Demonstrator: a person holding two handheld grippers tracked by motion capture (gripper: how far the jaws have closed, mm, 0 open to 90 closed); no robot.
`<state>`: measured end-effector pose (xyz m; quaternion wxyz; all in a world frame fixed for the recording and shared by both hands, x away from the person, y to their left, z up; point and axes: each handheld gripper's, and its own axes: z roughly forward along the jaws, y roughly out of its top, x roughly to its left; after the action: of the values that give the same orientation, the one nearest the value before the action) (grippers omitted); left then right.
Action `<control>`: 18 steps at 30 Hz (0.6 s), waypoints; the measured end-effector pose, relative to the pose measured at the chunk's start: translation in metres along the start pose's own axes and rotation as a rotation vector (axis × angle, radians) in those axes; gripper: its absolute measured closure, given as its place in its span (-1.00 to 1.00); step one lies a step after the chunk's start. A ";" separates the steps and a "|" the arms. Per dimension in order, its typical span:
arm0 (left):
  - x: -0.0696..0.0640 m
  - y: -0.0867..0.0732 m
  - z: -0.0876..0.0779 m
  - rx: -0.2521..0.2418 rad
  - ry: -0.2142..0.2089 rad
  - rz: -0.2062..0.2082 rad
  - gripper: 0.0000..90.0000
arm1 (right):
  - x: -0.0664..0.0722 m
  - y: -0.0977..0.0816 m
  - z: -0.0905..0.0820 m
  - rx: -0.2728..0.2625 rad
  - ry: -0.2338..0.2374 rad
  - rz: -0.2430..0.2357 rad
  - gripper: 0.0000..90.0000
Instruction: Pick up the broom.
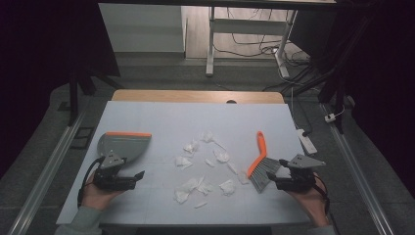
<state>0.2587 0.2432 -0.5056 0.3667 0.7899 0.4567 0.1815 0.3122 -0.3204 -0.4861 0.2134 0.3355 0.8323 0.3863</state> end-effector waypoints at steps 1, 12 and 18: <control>0.000 0.000 0.000 0.000 0.000 0.000 -0.63 | 0.000 0.000 0.000 0.002 -0.001 0.001 -0.35; 0.000 0.000 0.001 0.002 0.000 0.001 -0.63 | 0.002 0.001 0.003 0.033 -0.003 0.000 -0.35; 0.001 0.004 0.003 0.003 0.004 0.003 -0.63 | 0.003 0.004 0.002 0.048 -0.010 0.012 -0.35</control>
<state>0.2632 0.2417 -0.5048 0.3642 0.7907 0.4568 0.1828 0.3134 -0.3151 -0.4843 0.2073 0.3473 0.8383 0.3657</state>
